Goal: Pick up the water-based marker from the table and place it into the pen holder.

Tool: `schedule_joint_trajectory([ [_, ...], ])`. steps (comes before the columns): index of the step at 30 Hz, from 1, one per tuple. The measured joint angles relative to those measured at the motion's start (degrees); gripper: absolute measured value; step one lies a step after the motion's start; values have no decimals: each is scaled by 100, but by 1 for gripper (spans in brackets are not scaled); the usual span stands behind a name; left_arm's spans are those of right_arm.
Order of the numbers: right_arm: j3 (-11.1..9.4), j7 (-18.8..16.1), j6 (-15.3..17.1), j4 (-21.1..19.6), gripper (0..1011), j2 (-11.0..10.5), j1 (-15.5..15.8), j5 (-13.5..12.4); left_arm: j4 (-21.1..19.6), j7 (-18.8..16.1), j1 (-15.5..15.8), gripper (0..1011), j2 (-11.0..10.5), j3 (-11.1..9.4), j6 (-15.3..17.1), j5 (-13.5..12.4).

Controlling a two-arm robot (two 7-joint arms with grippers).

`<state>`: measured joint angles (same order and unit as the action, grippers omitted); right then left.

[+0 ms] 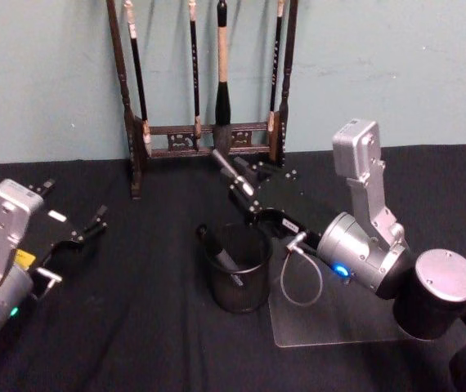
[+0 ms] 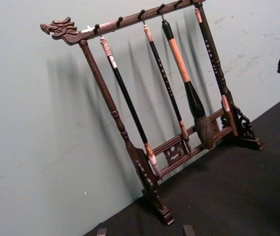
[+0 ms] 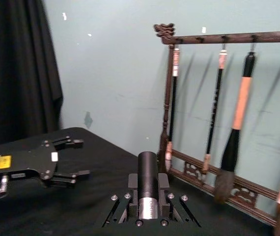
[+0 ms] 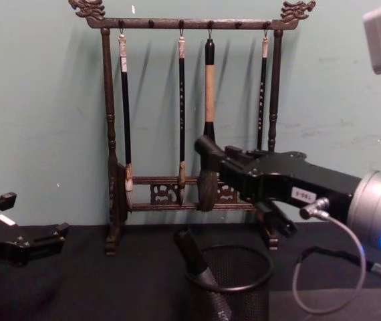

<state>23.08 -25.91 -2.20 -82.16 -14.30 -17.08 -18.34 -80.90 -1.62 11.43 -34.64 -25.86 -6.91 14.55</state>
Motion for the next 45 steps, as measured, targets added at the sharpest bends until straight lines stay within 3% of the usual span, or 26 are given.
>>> schedule_joint_trajectory([
  [21, 428, -96, -98, 440, 241, 65, -266, -133, 0, 0, 0, 1001, 0, 0, 0, 0],
  [45, 498, -79, -108, 647, 241, 111, -354, -96, 0, 0, 0, 1001, 0, 0, 0, 0],
])
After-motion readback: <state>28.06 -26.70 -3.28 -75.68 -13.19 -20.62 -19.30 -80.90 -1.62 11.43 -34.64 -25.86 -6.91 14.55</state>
